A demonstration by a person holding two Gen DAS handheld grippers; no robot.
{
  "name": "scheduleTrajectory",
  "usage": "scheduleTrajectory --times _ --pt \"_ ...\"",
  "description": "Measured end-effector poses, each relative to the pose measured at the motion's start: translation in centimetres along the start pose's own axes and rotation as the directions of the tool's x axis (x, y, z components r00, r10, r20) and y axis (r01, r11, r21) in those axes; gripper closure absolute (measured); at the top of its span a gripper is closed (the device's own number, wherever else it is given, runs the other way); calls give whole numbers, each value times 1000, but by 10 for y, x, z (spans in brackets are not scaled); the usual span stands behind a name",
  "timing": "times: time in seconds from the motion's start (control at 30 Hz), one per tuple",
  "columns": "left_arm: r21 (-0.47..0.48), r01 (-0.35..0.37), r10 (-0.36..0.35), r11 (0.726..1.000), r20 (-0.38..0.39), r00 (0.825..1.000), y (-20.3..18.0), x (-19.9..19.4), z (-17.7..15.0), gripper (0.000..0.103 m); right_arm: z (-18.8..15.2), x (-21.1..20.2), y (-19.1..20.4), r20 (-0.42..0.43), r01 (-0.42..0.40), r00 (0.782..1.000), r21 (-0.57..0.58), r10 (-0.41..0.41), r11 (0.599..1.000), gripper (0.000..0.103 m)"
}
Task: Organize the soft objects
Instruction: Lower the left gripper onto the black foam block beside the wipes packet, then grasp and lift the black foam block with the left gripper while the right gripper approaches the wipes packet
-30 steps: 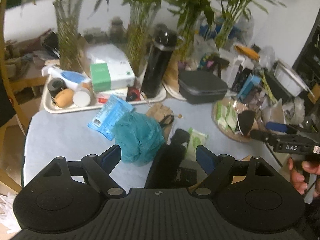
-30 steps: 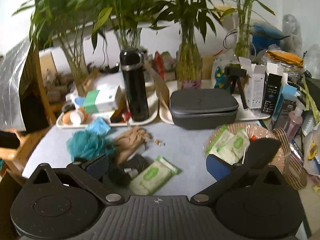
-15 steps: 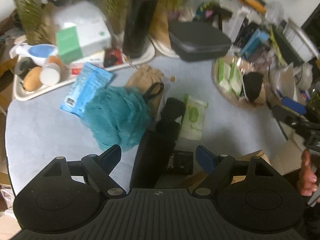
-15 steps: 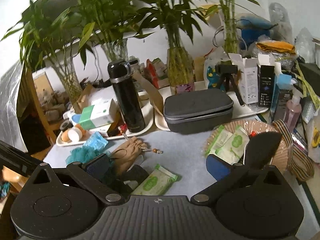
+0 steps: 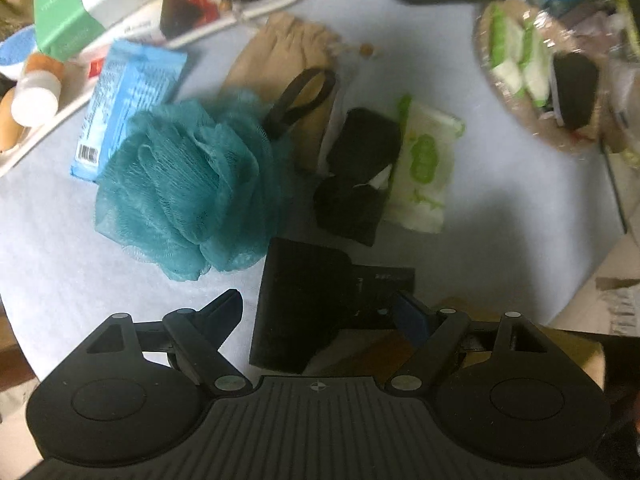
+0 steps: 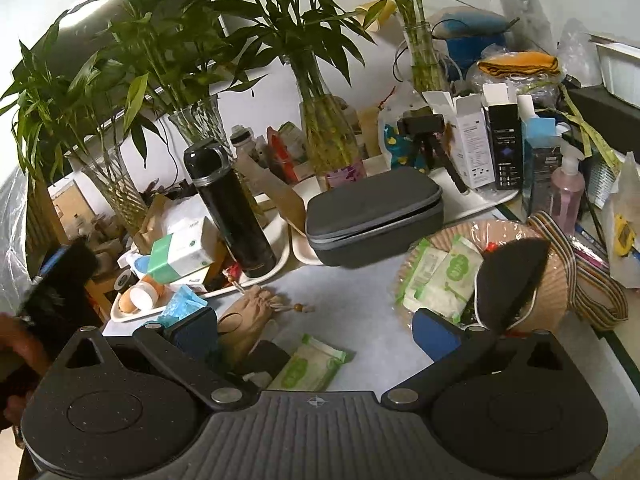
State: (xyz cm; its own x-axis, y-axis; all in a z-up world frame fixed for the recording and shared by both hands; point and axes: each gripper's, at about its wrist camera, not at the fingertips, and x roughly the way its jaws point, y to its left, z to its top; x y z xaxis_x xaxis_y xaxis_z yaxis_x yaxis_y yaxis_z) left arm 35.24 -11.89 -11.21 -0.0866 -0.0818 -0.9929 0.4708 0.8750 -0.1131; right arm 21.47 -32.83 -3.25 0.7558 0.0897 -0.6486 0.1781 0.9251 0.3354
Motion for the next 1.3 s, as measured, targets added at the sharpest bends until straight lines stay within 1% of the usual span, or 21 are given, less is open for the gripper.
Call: scheduleTrajectory --times 0.07,0.1,0.13,0.17,0.23,0.33,0.47,0.63,0.73,0.8,0.87,0.97,1.03,1.07,1.13,1.2,1.23,1.27,1.3 --pt "2 -30 30 1000 -25 999 -1 8 5 25 -1 1 1 -4 -5 1000 -4 5 1000 0" --pt "-7 -36 36 999 -39 999 1 12 7 35 -1 1 2 -6 -6 1000 -8 6 1000 0" --pt "-16 -36 36 999 -46 998 3 15 8 51 -1 1 3 -6 -7 1000 -13 7 1000 0" --pt "-22 -36 35 999 -53 998 5 18 8 56 -1 1 3 -6 -7 1000 -17 7 1000 0" --pt "-17 -53 53 998 -36 998 5 18 6 59 -1 1 3 -10 -1 1000 -19 1 1000 0" --pt "-8 -29 29 1000 -7 1000 4 11 -1 61 -1 3 0 -23 0 1000 -2 0 1000 0" --pt "15 -9 8 1000 65 998 7 -9 -17 61 -2 7 1 -42 7 999 -7 -7 1000 0" --pt "10 -14 11 1000 193 981 16 -42 -35 62 -4 13 5 -64 20 998 -31 -22 999 0" --pt "11 12 -14 1000 274 962 18 -57 -45 62 -4 17 5 -80 29 996 -41 -33 999 0" --pt "16 11 -15 1000 341 940 22 -68 -55 62 -5 21 4 -96 32 995 -44 -36 999 0" --pt "23 -7 -3 1000 400 917 23 -76 -65 62 -5 25 4 -117 26 993 -47 -31 999 0" --pt "14 -25 15 1000 469 883 27 -84 -79 62 -6 34 3 -171 -25 985 -22 21 999 0" --pt "8 -49 38 999 517 855 31 -91 -89 62 -6 41 6 -191 -25 981 -32 19 999 0" --pt "8 -53 40 999 544 838 33 -94 -94 62 -6 44 8 -196 -22 981 -50 12 999 0" --pt "-1 -37 31 999 584 811 40 -99 -104 62 -5 52 14 -209 -24 978 -82 6 996 0" --pt "-4 0 3 1000 634 774 49 -103 -114 62 -4 62 15 -237 -36 971 -82 15 996 0" --pt "-2 16 -11 1000 660 751 52 -105 -120 62 -4 67 13 -257 -53 966 -61 36 997 0" --pt "-13 27 -10 1000 691 723 57 -108 -126 62 -3 72 12 -278 -71 959 -36 58 997 0" --pt "-26 30 -3 999 710 704 61 -109 -130 62 -3 78 11 -296 -79 953 -21 69 997 0"
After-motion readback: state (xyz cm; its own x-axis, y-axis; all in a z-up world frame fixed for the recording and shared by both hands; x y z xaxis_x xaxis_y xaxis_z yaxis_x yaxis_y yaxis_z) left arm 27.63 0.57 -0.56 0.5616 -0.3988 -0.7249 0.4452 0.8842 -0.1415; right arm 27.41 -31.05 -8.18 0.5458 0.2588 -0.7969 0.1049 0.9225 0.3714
